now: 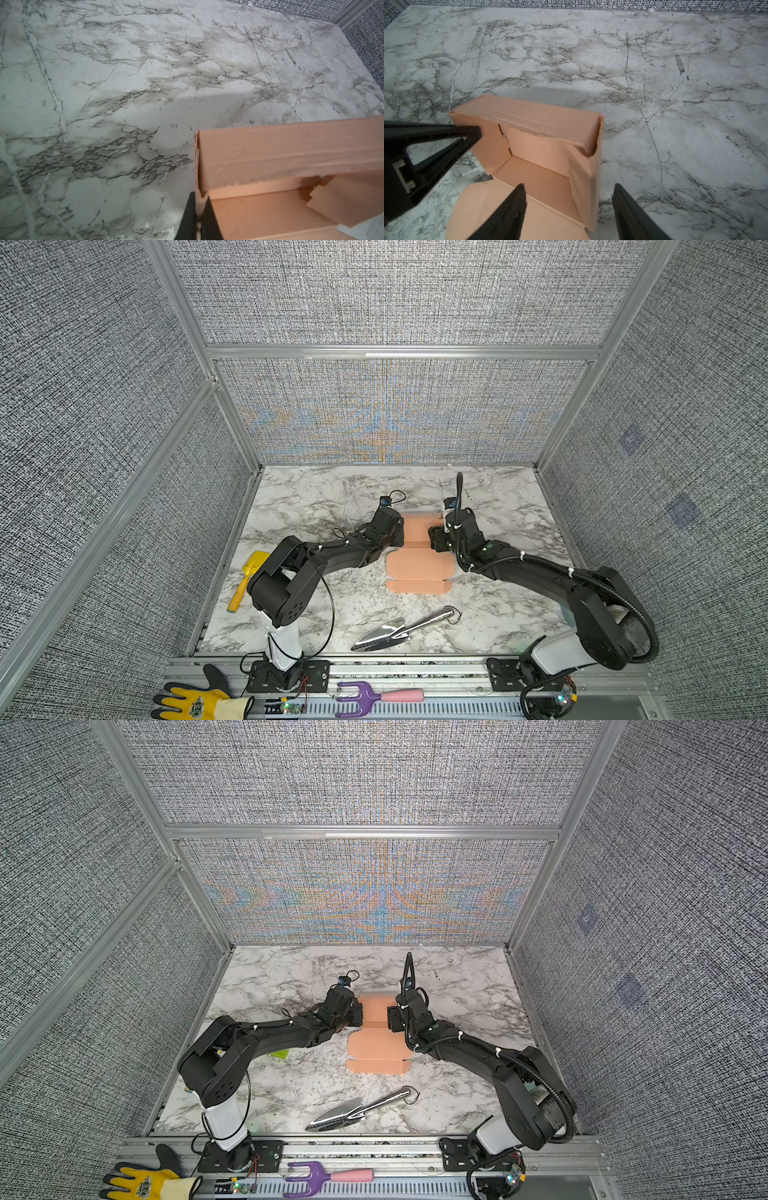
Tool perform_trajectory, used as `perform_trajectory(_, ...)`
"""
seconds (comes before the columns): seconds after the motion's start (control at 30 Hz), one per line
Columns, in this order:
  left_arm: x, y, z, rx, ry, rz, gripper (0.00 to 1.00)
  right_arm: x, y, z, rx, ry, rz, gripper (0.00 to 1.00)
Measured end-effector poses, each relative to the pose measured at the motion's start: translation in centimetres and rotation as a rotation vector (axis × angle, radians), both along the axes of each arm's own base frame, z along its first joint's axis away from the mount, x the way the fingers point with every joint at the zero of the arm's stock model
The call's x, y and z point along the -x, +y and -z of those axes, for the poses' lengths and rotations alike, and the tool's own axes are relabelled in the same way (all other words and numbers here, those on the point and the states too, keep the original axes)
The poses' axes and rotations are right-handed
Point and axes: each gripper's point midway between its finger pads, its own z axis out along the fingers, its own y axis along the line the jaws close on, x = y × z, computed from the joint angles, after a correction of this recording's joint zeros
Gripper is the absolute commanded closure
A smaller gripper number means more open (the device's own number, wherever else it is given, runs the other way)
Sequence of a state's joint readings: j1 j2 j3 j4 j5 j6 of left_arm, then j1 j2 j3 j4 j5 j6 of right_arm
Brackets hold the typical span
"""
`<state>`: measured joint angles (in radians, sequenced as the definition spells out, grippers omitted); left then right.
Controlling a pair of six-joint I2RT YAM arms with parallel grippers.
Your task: Fold the paper box
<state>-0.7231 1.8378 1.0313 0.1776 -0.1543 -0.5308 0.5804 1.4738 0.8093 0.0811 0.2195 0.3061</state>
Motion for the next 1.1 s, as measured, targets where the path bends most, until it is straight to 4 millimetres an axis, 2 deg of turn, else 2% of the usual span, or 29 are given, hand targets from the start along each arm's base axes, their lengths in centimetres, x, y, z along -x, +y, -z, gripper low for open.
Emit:
perform_trajectory(0.13,0.1,0.1,0.0,-0.003,0.002,0.001,1.0,0.2,-2.0,0.1,-0.039,0.007,-0.015,0.36)
perform_trajectory(0.23,0.3,0.2,0.0,-0.01,0.007,0.003,1.0,-0.2,-2.7,-0.1,-0.075,-0.004,-0.044,0.38)
perform_trajectory(0.37,0.4,0.3,0.1,-0.014,0.008,0.004,1.0,0.1,-1.9,0.6,-0.105,0.007,-0.132,0.41)
perform_trajectory(0.6,0.4,0.3,0.1,-0.014,0.008,0.007,1.0,0.1,-0.6,3.0,-0.109,0.053,-0.222,0.55)
perform_trajectory(0.73,0.6,0.4,0.0,-0.014,0.011,0.013,1.0,-0.4,-0.3,3.7,-0.106,0.063,-0.237,0.62)
perform_trajectory(0.9,0.7,0.4,-0.1,-0.015,0.011,0.013,1.0,-0.6,-0.1,4.4,-0.097,0.07,-0.246,0.64)
perform_trajectory(1.1,0.8,0.3,-0.1,-0.013,0.013,0.022,1.0,-1.0,-0.4,5.0,-0.064,0.062,-0.228,0.73)
